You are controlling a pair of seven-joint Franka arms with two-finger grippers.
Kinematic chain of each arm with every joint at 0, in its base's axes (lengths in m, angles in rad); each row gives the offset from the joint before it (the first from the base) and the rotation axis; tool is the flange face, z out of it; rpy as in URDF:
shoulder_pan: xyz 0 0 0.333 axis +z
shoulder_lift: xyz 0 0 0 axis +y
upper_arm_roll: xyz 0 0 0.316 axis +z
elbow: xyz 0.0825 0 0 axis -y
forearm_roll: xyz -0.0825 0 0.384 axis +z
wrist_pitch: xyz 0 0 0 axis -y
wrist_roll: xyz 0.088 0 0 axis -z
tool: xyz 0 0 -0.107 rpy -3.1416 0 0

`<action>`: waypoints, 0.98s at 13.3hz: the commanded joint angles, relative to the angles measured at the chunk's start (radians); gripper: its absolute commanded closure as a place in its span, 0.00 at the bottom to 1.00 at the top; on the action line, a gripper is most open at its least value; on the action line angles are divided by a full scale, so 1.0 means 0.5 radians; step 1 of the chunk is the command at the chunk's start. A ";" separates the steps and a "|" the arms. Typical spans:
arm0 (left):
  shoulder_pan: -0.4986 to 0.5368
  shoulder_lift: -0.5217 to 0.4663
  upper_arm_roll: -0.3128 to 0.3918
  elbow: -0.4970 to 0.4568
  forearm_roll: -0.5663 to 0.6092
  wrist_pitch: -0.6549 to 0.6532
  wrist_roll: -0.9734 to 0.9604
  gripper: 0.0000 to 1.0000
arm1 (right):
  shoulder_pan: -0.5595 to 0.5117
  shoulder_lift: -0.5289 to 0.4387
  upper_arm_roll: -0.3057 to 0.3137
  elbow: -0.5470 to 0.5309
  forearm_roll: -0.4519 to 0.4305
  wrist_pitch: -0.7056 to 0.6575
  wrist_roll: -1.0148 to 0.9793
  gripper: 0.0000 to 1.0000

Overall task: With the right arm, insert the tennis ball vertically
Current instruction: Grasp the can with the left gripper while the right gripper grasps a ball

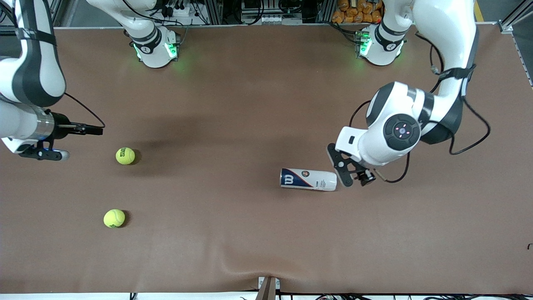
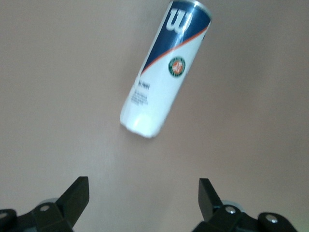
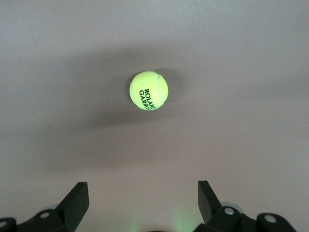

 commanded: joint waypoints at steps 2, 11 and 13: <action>-0.008 0.143 -0.060 0.062 -0.073 0.152 0.333 0.00 | -0.020 -0.065 0.014 -0.226 0.005 0.211 -0.010 0.00; -0.244 0.413 -0.039 0.175 0.371 0.241 0.187 0.00 | -0.014 -0.041 0.017 -0.549 0.005 0.687 -0.004 0.00; -0.290 0.505 -0.036 0.197 0.375 0.366 0.196 0.00 | -0.008 0.008 0.017 -0.564 0.005 0.770 -0.004 0.00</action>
